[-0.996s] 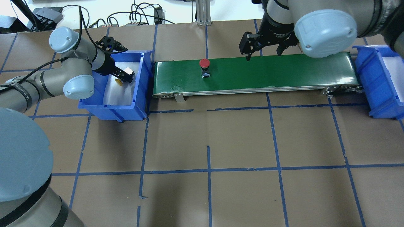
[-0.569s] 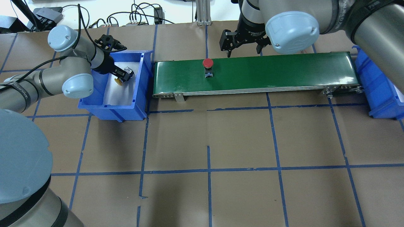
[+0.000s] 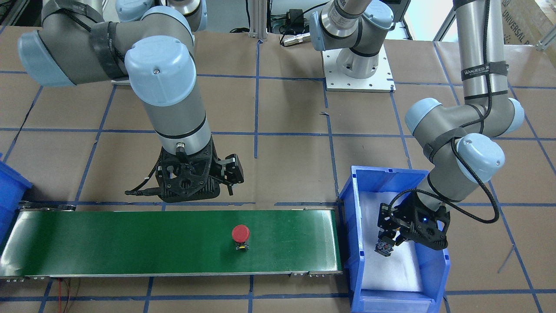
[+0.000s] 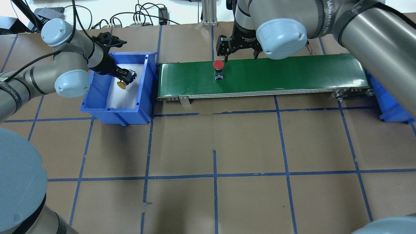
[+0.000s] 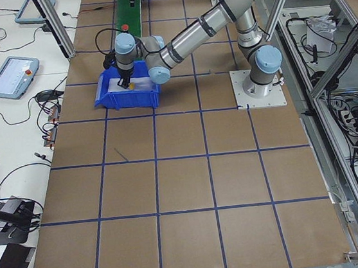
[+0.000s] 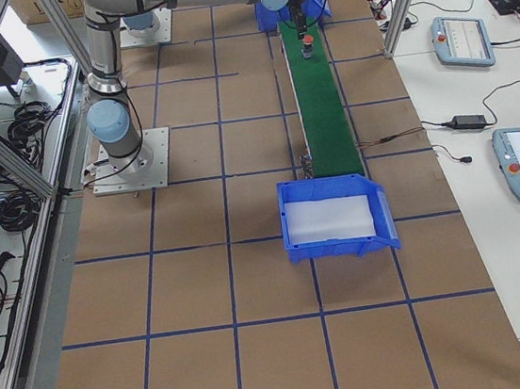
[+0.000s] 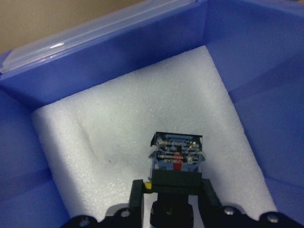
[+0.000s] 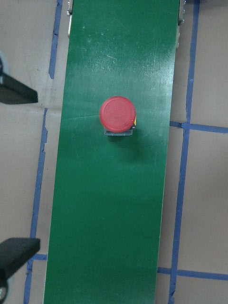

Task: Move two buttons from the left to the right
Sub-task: 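Close the right gripper on the red button while the left lifts the yellow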

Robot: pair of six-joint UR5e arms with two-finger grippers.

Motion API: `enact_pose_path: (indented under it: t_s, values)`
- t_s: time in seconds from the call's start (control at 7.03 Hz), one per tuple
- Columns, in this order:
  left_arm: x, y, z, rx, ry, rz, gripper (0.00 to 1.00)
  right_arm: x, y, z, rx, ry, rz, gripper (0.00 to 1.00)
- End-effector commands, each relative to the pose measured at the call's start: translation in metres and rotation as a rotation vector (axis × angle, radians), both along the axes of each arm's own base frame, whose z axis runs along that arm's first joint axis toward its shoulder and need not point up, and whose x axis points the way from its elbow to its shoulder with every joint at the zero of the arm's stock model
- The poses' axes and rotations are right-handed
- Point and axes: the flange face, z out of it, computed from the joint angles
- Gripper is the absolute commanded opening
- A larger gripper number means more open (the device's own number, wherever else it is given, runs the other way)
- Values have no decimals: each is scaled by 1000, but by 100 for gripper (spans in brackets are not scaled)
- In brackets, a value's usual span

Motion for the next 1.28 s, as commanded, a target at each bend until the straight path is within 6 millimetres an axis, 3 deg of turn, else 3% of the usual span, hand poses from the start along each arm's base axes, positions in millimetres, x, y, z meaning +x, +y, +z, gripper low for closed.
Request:
enact_pose_path:
  t_s: [0.0,0.28,0.71,1.0,1.14]
  values:
    - [-14,11,27,49,30,91,43,8,-8,-21,5,-1,-4,100]
    - [-44,4,77,82,44,142,43,8,-13,-32,8,3,-3,100]
    - [-105,14,118,35,54,162,42,8,-25,-73,60,43,-24,100]
    - [-167,30,116,66,80,234,42,8,-32,-86,71,62,-26,100]
    - [-186,36,117,73,80,264,42,11,-42,-83,56,60,-28,100]
